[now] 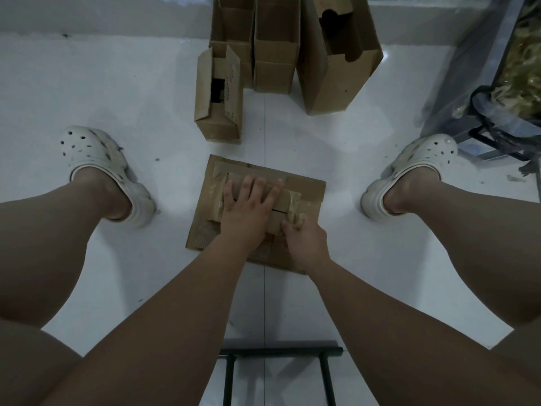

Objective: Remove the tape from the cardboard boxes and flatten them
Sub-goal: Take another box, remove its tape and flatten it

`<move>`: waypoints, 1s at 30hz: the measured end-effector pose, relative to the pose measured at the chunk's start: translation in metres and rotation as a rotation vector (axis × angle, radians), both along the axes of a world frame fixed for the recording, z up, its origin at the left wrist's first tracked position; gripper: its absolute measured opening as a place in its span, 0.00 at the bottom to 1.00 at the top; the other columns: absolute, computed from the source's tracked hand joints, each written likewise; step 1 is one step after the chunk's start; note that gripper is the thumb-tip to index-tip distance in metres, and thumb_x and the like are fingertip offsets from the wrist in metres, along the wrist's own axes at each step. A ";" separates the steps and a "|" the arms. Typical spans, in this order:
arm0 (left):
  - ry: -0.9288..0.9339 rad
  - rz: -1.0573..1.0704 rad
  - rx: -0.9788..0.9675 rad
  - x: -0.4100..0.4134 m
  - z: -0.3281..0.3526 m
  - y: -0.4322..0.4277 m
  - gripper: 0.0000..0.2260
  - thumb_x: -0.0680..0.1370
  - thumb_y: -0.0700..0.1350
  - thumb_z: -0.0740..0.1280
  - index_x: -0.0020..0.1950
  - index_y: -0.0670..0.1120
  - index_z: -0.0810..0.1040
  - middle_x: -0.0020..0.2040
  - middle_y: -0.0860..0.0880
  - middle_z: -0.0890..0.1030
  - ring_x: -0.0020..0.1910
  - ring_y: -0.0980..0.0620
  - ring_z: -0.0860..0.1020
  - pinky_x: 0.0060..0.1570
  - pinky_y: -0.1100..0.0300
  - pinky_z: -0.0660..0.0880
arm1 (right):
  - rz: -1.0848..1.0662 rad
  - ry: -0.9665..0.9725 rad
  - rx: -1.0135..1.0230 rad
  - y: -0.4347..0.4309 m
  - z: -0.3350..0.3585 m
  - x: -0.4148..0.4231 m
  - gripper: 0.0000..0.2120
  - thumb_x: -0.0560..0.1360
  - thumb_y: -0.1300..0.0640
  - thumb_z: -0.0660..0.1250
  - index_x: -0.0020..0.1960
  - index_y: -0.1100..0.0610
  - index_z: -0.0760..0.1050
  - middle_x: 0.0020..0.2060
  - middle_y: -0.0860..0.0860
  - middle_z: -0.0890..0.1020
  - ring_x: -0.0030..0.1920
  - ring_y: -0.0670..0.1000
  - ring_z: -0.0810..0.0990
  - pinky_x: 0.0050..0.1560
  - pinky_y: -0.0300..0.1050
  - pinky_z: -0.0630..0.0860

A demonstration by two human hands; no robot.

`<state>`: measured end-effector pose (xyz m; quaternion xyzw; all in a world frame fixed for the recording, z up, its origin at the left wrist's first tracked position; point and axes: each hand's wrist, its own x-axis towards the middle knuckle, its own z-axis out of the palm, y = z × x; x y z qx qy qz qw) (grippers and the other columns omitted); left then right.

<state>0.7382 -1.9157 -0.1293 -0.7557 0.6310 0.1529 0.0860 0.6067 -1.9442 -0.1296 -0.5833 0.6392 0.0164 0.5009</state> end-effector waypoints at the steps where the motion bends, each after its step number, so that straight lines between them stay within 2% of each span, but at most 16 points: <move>1: 0.004 0.000 -0.006 0.000 0.000 0.000 0.38 0.74 0.51 0.64 0.77 0.55 0.44 0.73 0.46 0.54 0.74 0.44 0.48 0.69 0.40 0.45 | 0.031 0.002 -0.018 -0.001 0.000 0.000 0.08 0.80 0.53 0.61 0.44 0.54 0.72 0.37 0.48 0.76 0.38 0.48 0.75 0.34 0.35 0.66; 2: 0.009 -0.003 -0.007 0.000 0.000 0.000 0.38 0.74 0.51 0.64 0.77 0.55 0.44 0.73 0.46 0.54 0.74 0.44 0.49 0.69 0.40 0.45 | 0.056 0.001 -0.033 -0.002 0.001 0.000 0.08 0.80 0.56 0.60 0.43 0.55 0.72 0.36 0.47 0.75 0.36 0.46 0.73 0.30 0.32 0.63; 4: 0.015 -0.009 0.002 0.002 0.001 0.000 0.39 0.73 0.50 0.65 0.77 0.56 0.44 0.73 0.46 0.54 0.74 0.44 0.49 0.70 0.40 0.45 | 0.029 -0.008 -0.027 -0.004 0.001 0.001 0.06 0.77 0.59 0.62 0.42 0.58 0.73 0.34 0.48 0.75 0.35 0.47 0.72 0.28 0.32 0.64; 6: 0.028 -0.013 0.016 0.004 0.002 -0.004 0.42 0.72 0.51 0.68 0.77 0.56 0.43 0.72 0.46 0.54 0.74 0.44 0.48 0.70 0.39 0.45 | -0.082 -0.022 0.025 -0.007 0.002 0.001 0.04 0.74 0.58 0.66 0.43 0.58 0.74 0.35 0.49 0.77 0.35 0.48 0.74 0.31 0.37 0.66; 10: 0.056 -0.011 0.043 0.010 0.004 -0.008 0.46 0.70 0.50 0.71 0.77 0.56 0.43 0.72 0.46 0.53 0.74 0.43 0.47 0.70 0.39 0.44 | -0.204 -0.132 0.129 -0.014 0.009 0.004 0.07 0.72 0.63 0.69 0.49 0.58 0.77 0.40 0.51 0.81 0.42 0.52 0.81 0.39 0.45 0.80; 13: 0.072 0.026 0.071 0.013 0.003 -0.001 0.48 0.69 0.51 0.73 0.77 0.56 0.42 0.73 0.47 0.52 0.74 0.43 0.47 0.70 0.39 0.43 | -0.211 -0.282 0.234 -0.019 0.013 0.005 0.10 0.74 0.69 0.66 0.51 0.58 0.76 0.42 0.52 0.80 0.40 0.48 0.80 0.32 0.35 0.79; 16: 0.066 0.048 0.067 0.006 0.001 0.007 0.48 0.68 0.51 0.73 0.76 0.57 0.42 0.72 0.47 0.52 0.73 0.44 0.47 0.70 0.39 0.42 | -0.132 -0.272 0.267 -0.018 0.011 0.002 0.13 0.75 0.70 0.64 0.57 0.60 0.74 0.43 0.52 0.78 0.42 0.49 0.78 0.30 0.32 0.77; 19: 0.076 0.088 0.070 0.003 -0.004 0.010 0.48 0.67 0.50 0.74 0.76 0.57 0.44 0.71 0.47 0.52 0.73 0.44 0.47 0.69 0.38 0.40 | 0.068 -0.166 0.192 -0.022 0.009 0.002 0.13 0.75 0.69 0.63 0.58 0.60 0.74 0.43 0.53 0.80 0.42 0.51 0.79 0.34 0.33 0.79; 21: 0.086 0.098 0.091 0.005 -0.006 0.010 0.48 0.66 0.51 0.74 0.75 0.56 0.44 0.70 0.46 0.52 0.72 0.43 0.48 0.69 0.37 0.40 | 0.201 -0.142 0.209 -0.028 0.008 0.004 0.14 0.75 0.67 0.64 0.60 0.59 0.73 0.48 0.56 0.81 0.47 0.55 0.80 0.48 0.45 0.82; 22: 0.089 0.104 0.101 0.007 -0.007 0.010 0.47 0.66 0.52 0.74 0.75 0.56 0.44 0.70 0.46 0.53 0.72 0.43 0.49 0.69 0.36 0.41 | 0.283 -0.113 0.208 -0.032 0.008 0.005 0.14 0.76 0.65 0.64 0.61 0.59 0.72 0.51 0.57 0.81 0.50 0.57 0.80 0.53 0.53 0.81; 23: 0.092 0.115 0.111 0.007 -0.008 0.010 0.47 0.66 0.53 0.74 0.74 0.56 0.44 0.70 0.46 0.53 0.72 0.42 0.49 0.69 0.35 0.41 | 0.375 -0.057 0.176 -0.034 0.009 0.006 0.15 0.76 0.64 0.65 0.62 0.59 0.72 0.52 0.57 0.80 0.52 0.57 0.80 0.55 0.56 0.79; 25: 0.100 0.141 0.122 0.009 -0.009 0.012 0.47 0.66 0.55 0.73 0.74 0.56 0.43 0.70 0.46 0.53 0.71 0.42 0.49 0.69 0.35 0.42 | 0.480 0.035 0.072 -0.034 0.010 0.008 0.14 0.75 0.61 0.65 0.61 0.58 0.72 0.51 0.55 0.80 0.51 0.55 0.79 0.51 0.52 0.78; 26: 0.102 0.156 0.117 0.010 -0.010 0.013 0.47 0.66 0.56 0.73 0.74 0.56 0.44 0.70 0.46 0.53 0.71 0.42 0.49 0.69 0.35 0.42 | 0.469 0.045 0.026 -0.032 0.010 0.007 0.11 0.75 0.60 0.65 0.57 0.57 0.72 0.47 0.52 0.79 0.47 0.53 0.78 0.45 0.48 0.77; 28: 0.101 0.191 0.100 0.012 -0.011 0.015 0.47 0.66 0.57 0.74 0.74 0.56 0.45 0.70 0.46 0.54 0.71 0.42 0.50 0.69 0.35 0.42 | 0.393 0.053 -0.051 -0.021 0.011 0.003 0.04 0.77 0.55 0.63 0.50 0.53 0.69 0.38 0.48 0.75 0.40 0.50 0.75 0.33 0.40 0.68; 29: 0.099 0.203 0.092 0.013 -0.011 0.014 0.47 0.66 0.58 0.74 0.74 0.56 0.46 0.70 0.45 0.55 0.71 0.42 0.50 0.69 0.35 0.43 | 0.351 0.057 -0.078 -0.016 0.009 -0.001 0.06 0.78 0.51 0.63 0.50 0.53 0.68 0.37 0.47 0.75 0.40 0.50 0.75 0.33 0.40 0.65; 30: 0.098 0.209 0.088 0.014 -0.011 0.012 0.47 0.66 0.58 0.74 0.74 0.56 0.46 0.70 0.45 0.56 0.71 0.42 0.52 0.69 0.35 0.43 | 0.304 0.044 -0.092 -0.011 0.008 -0.004 0.12 0.78 0.46 0.63 0.54 0.53 0.69 0.39 0.47 0.76 0.42 0.51 0.76 0.35 0.41 0.67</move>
